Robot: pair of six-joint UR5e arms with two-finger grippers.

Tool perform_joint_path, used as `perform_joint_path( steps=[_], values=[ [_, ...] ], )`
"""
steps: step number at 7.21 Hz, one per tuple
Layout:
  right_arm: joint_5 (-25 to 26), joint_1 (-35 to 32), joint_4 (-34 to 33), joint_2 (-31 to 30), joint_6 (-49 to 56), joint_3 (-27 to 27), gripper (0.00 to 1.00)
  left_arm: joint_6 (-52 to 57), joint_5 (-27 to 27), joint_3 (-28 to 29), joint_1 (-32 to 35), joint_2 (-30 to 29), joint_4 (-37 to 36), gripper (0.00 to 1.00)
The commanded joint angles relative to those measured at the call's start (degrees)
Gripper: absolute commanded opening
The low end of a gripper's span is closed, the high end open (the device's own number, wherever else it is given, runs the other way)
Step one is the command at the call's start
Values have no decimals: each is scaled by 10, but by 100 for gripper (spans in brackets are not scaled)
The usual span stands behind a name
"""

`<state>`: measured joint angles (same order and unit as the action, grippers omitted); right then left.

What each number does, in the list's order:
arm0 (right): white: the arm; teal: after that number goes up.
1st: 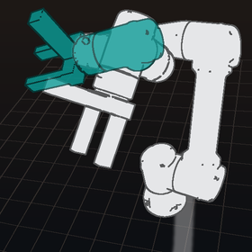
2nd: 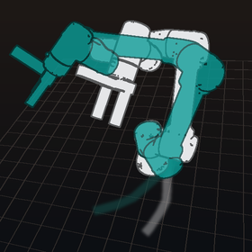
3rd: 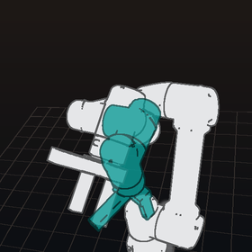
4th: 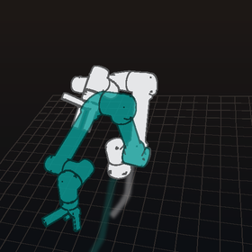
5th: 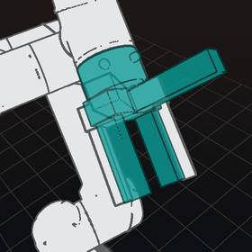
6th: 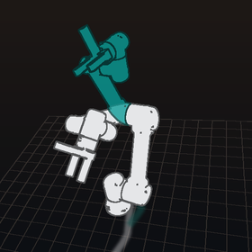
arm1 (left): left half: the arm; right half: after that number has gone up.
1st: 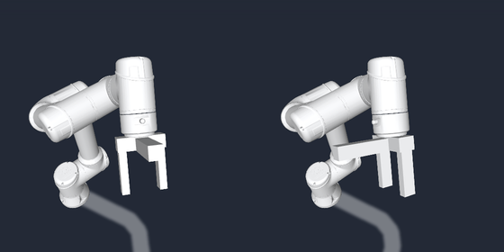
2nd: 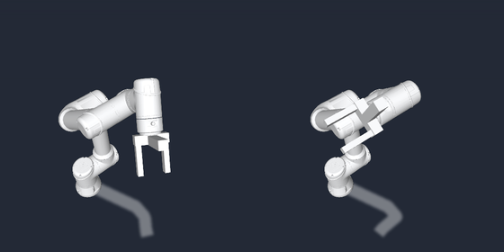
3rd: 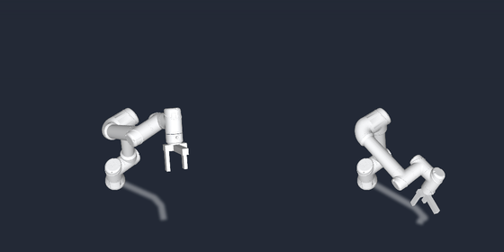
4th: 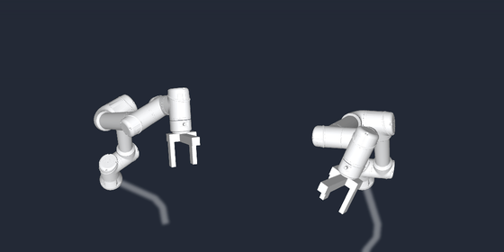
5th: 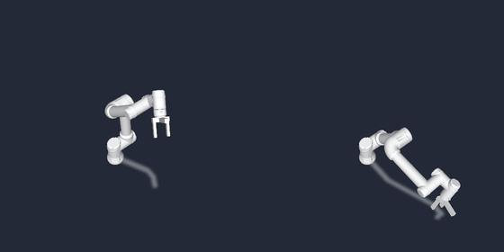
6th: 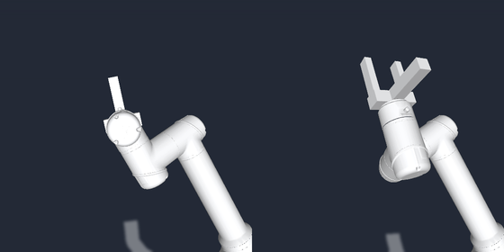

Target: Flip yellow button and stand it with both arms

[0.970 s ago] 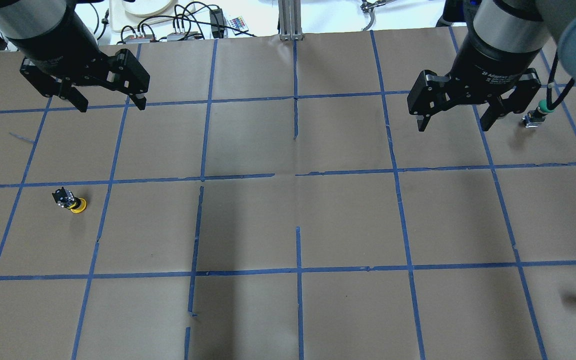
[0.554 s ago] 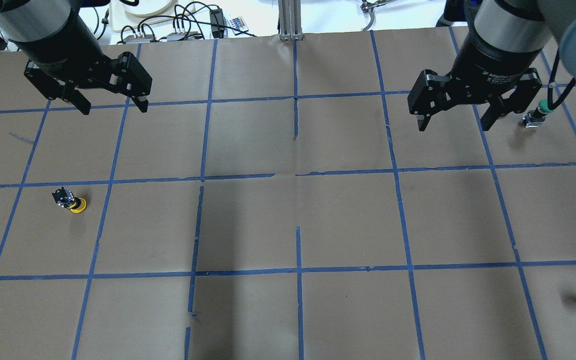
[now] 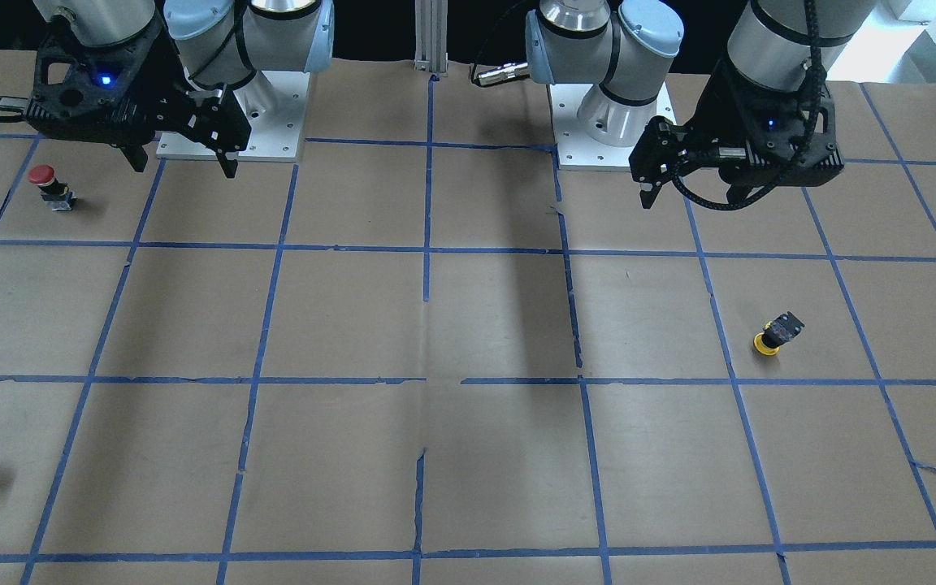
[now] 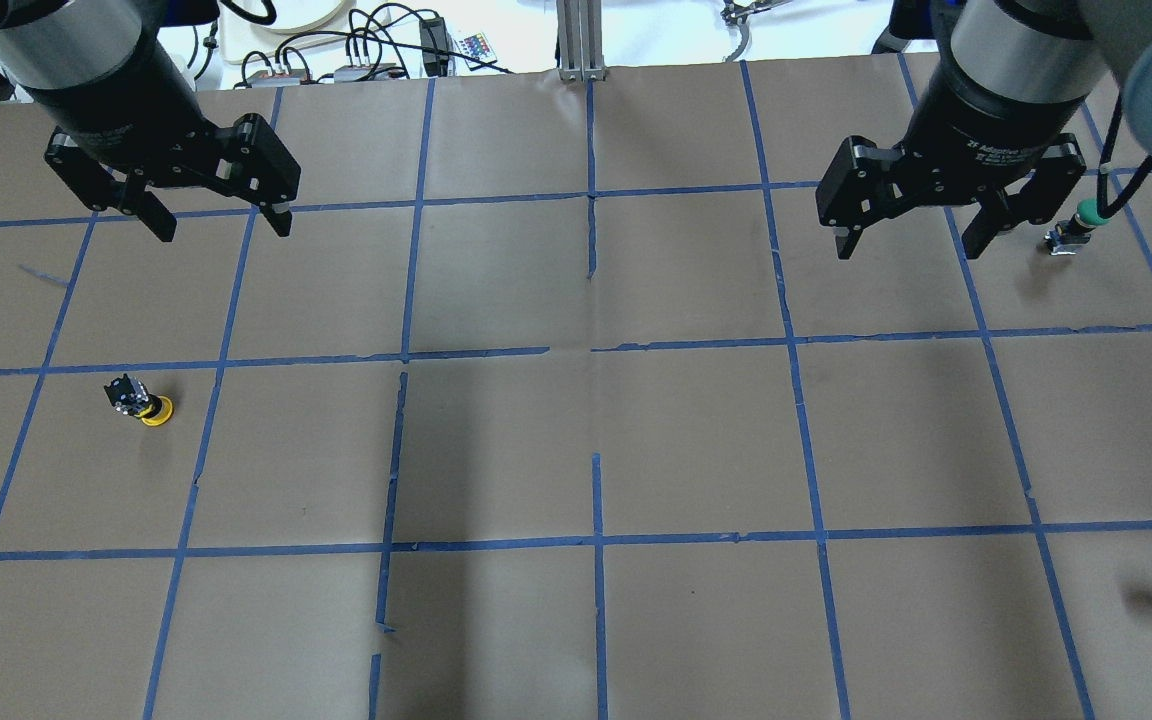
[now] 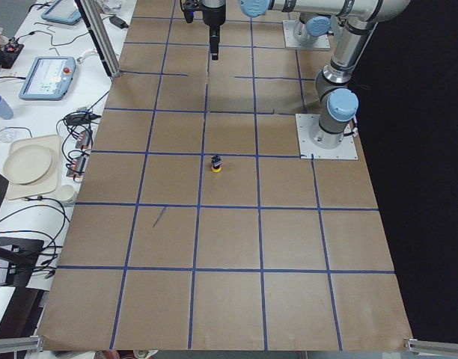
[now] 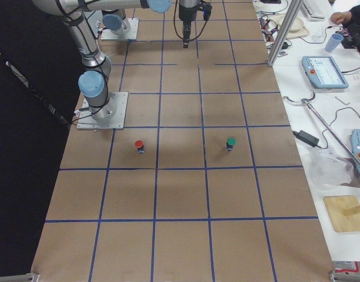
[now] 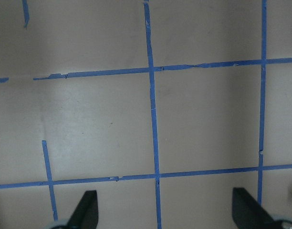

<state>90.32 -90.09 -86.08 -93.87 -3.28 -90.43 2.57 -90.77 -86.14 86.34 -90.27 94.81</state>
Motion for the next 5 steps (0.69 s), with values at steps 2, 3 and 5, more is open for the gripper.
perform_joint_path(
  steps=[2, 3, 5],
  values=[
    [0, 0, -15, 0, 0, 1, 100, 104, 0, -33, -38, 0, -5, 100],
    [0, 0, -15, 0, 0, 1, 100, 150, -12, -45, -52, 1, -12, 100],
    [-1, 0, -16, 3, 0, 6, 100, 259, -17, -66, -111, 0, -25, 99]
  ],
)
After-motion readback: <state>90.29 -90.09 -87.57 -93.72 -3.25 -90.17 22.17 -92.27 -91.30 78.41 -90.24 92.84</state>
